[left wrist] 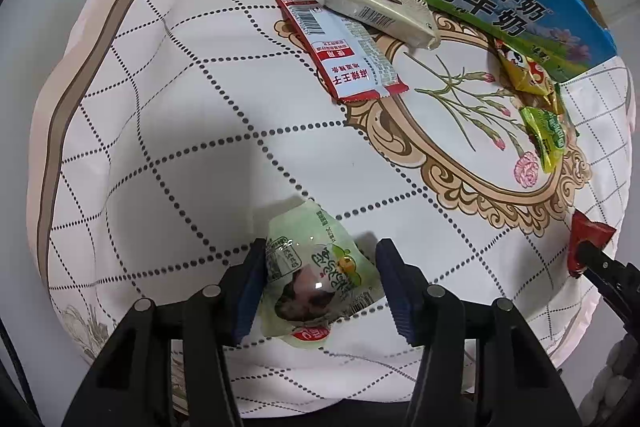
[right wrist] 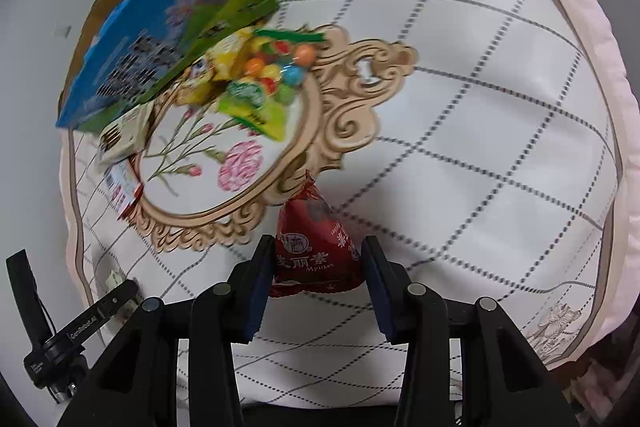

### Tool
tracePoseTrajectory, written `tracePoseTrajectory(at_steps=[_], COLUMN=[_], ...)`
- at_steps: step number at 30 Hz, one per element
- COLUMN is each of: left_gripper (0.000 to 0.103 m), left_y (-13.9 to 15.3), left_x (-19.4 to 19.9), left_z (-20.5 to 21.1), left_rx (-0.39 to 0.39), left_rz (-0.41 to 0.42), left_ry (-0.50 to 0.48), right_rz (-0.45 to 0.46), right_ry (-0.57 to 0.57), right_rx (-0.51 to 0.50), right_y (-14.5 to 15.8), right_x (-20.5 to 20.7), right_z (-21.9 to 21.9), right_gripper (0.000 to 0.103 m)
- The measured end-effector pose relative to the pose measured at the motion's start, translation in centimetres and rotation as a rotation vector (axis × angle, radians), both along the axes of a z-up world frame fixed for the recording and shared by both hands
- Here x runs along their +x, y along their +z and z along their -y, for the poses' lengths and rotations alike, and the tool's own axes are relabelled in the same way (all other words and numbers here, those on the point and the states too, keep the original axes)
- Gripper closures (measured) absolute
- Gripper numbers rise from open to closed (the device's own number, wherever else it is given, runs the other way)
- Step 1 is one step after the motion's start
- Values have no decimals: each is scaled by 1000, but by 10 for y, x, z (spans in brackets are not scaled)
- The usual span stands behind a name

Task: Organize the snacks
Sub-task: 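Grasp the clear green-printed packet with the left tool while the right tool grasps the red packet, then carry both packets into the box and open both tools to drop them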

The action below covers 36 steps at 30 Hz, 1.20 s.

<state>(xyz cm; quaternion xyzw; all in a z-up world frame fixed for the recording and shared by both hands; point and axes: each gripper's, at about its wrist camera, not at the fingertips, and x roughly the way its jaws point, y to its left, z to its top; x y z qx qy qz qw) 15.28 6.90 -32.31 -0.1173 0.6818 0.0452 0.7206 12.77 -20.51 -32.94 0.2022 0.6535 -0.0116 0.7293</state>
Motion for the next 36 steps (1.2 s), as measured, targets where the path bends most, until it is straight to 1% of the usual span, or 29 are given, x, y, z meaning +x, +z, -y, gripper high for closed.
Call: tracePoseTrajectory(at_steps=[3, 6, 8, 9, 10, 11, 14, 16, 19, 20, 21, 22, 23, 24, 25, 26, 27, 29, 30, 33, 34, 36], left_gripper=[51, 51, 51, 51, 51, 51, 51, 51, 51, 51, 51, 51, 51, 51, 51, 51, 51, 51, 51, 51, 51, 51], left_y=[10, 30, 51, 62, 74, 84, 113, 133, 155, 164, 172, 177, 181, 187, 192, 195, 197, 198, 197, 187, 181, 170], left_x=[-5, -3, 4, 9, 16, 22, 51, 70, 104, 117, 129, 139, 152, 168, 178, 190, 207, 227, 240, 275, 286, 306], left_z=[1, 4, 8, 12, 15, 17, 27, 32, 37, 38, 39, 39, 40, 39, 37, 36, 34, 31, 29, 25, 23, 20], left_rx=[-23, -55, -75, -85, -95, -103, -127, -129, -123, -110, -92, -78, -63, -48, -39, -31, -24, -10, -4, 17, 22, 27], left_rz=[13, 46, 86, 109, 134, 156, 219, 260, 315, 336, 356, 370, 383, 398, 405, 408, 410, 408, 405, 378, 363, 333], left_ry=[17, 20, 10, 0, -14, -22, -60, -80, -107, -117, -126, -131, -136, -140, -143, -148, -152, -160, -164, -177, -181, -184], right_rz=[8, 30, 49, 72, 72, 88, 129, 163, 217, 235, 273, 273, 300, 309, 316, 316, 318, 316, 316, 291, 269, 246], right_ry=[19, 44, 60, 75, 75, 84, 104, 120, 136, 137, 139, 139, 138, 137, 137, 137, 138, 150, 150, 164, 173, 176], right_rx=[8, 33, 49, 64, 64, 74, 99, 105, 99, 97, 79, 79, 54, 40, 26, 26, 16, -35, -35, -82, -109, -131], right_y=[4, 16, 27, 40, 40, 49, 73, 91, 119, 127, 145, 145, 158, 164, 168, 168, 170, 172, 172, 164, 155, 144], right_x=[2, 8, 14, 21, 21, 27, 46, 64, 93, 103, 125, 125, 148, 162, 176, 176, 187, 226, 226, 266, 288, 308], right_z=[-7, -18, -24, -29, -29, -33, -41, -45, -51, -51, -52, -52, -49, -49, -49, -49, -49, -52, -52, -55, -58, -58], right_gripper=[57, 57, 57, 57, 57, 57, 57, 57, 57, 57, 57, 57, 57, 57, 57, 57, 57, 57, 57, 57, 57, 57])
